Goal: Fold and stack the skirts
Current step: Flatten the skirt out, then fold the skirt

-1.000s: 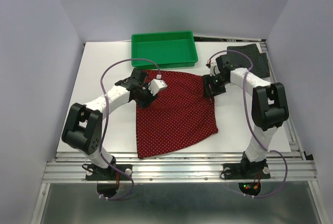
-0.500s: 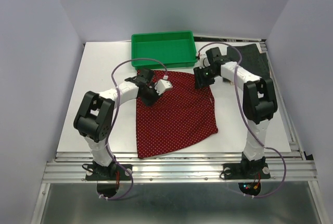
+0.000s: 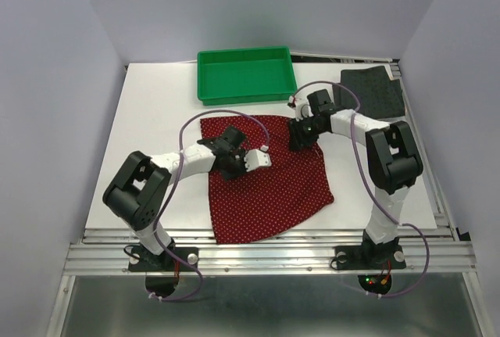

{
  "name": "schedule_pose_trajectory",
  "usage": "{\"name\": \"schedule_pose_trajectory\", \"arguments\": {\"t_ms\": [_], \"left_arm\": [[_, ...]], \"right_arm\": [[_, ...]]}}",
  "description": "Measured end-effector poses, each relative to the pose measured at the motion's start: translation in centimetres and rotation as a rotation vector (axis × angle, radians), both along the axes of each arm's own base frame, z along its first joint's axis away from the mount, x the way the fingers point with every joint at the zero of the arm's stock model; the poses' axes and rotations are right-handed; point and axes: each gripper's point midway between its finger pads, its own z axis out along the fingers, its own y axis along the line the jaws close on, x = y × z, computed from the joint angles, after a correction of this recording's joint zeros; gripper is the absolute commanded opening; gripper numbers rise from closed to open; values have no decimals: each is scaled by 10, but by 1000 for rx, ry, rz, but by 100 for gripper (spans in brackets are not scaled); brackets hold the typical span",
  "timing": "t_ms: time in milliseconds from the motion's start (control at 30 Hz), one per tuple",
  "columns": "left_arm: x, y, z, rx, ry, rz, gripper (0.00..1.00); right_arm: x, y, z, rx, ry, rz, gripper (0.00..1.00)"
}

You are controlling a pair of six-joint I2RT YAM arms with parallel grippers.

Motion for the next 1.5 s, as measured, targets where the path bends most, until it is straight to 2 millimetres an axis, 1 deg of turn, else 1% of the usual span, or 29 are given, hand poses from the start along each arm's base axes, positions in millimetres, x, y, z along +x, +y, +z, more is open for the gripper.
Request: {"name": "schedule_pose_trajectory", "arguments": {"t_ms": [100, 167, 233, 267, 300, 333, 367, 433, 467, 500, 533, 567, 600, 667, 700, 767, 800, 833, 900, 967, 1033, 1133, 1200, 1300, 1433, 1500], "left_arm": [[-13, -5, 0, -2, 16, -35, 29], [-19, -5, 1, -6, 40, -42, 35], [-25, -3, 3, -17, 89, -33, 43], [-26, -1, 5, -30, 118, -22, 46], [-24, 4, 12, -46, 154, 6, 48], [-15, 7, 21, -75, 166, 36, 50], [-3, 8, 34, -115, 165, 66, 50], [26, 9, 63, -198, 136, 125, 57], [47, 14, 81, -244, 100, 165, 59], [70, 21, 102, -293, 51, 204, 61], [83, 24, 116, -318, 21, 225, 62], [106, 36, 133, -351, -21, 269, 63], [120, 45, 143, -366, -51, 295, 63], [138, 57, 150, -375, -66, 326, 63], [152, 64, 151, -377, -74, 344, 63], [169, 74, 141, -372, -55, 364, 63], [179, 80, 131, -362, -39, 375, 62], [185, 84, 122, -355, -21, 385, 62], [191, 93, 101, -334, 12, 398, 61], [190, 100, 79, -307, 57, 412, 60], [189, 101, 64, -291, 88, 411, 59], [190, 100, 54, -281, 105, 403, 59], [193, 99, 49, -278, 107, 399, 58], [195, 98, 41, -271, 112, 394, 54], [193, 99, 27, -252, 134, 390, 48], [193, 100, 23, -246, 135, 387, 45]], "right_arm": [[-15, 0, 0, 6, 6, 23, 45], [-27, -2, 0, 7, 24, 41, 47], [-36, -2, 1, 7, 44, 57, 51], [-38, -2, 1, 6, 50, 65, 57], [-42, -2, 3, 8, 65, 78, 60], [-45, -1, 6, 10, 76, 88, 62], [-46, -1, 8, 6, 80, 95, 69], [-42, 0, 20, -4, 74, 118, 70], [-38, 2, 25, -1, 62, 120, 70], [-27, 4, 38, 2, 25, 129, 70], [-18, 7, 48, 4, -8, 137, 70], [3, 12, 65, 6, -79, 152, 69], [10, 13, 70, 5, -103, 156, 68], [40, 17, 89, -4, -194, 176, 66], [52, 18, 93, -7, -222, 182, 65], [73, 20, 96, -19, -263, 203, 64], [80, 19, 93, -26, -270, 211, 63], [87, 18, 88, -34, -273, 221, 63], [100, 11, 71, -57, -259, 239, 61], [107, 4, 51, -78, -236, 259, 60], [107, -3, 34, -95, -206, 281, 58], [101, -14, 10, -116, -150, 317, 56], [101, -16, 8, -119, -154, 345, 54], [99, -16, 7, -127, -159, 376, 50], [98, -17, 5, -133, -166, 406, 50], [97, -17, 4, -132, -169, 418, 49]]}}
